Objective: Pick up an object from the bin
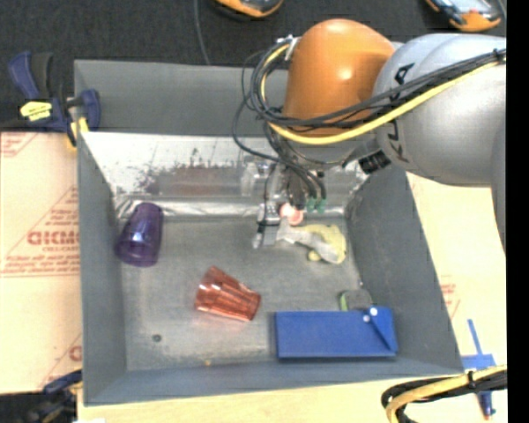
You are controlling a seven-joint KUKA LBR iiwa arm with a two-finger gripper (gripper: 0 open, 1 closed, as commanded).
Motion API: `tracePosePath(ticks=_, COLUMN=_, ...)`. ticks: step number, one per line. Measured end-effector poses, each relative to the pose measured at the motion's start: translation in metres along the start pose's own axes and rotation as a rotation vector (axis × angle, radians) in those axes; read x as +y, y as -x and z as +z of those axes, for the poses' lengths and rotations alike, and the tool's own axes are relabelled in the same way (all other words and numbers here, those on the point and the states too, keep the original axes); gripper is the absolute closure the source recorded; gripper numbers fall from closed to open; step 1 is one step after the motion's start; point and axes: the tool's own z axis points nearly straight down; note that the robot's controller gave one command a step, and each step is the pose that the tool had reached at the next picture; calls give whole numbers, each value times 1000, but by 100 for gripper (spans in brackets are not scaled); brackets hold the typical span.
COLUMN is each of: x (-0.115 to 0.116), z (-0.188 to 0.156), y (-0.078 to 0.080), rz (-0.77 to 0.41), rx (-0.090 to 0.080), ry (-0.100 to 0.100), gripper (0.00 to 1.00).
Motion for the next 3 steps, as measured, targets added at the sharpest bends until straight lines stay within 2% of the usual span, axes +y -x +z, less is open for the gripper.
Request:
tracePosePath(ticks=1, x=0, z=-5, y=1, rz=2, rx=-8, ry=1, gripper=0)
tracePosePath(ticks=2, x=-3, z=94, y=-26, rz=21, rx=-12, ry=2, gripper=0)
tracePosePath(ticks=3, x=5, z=82, y=-63, rz=-6, rx=-21, ry=1, gripper=0)
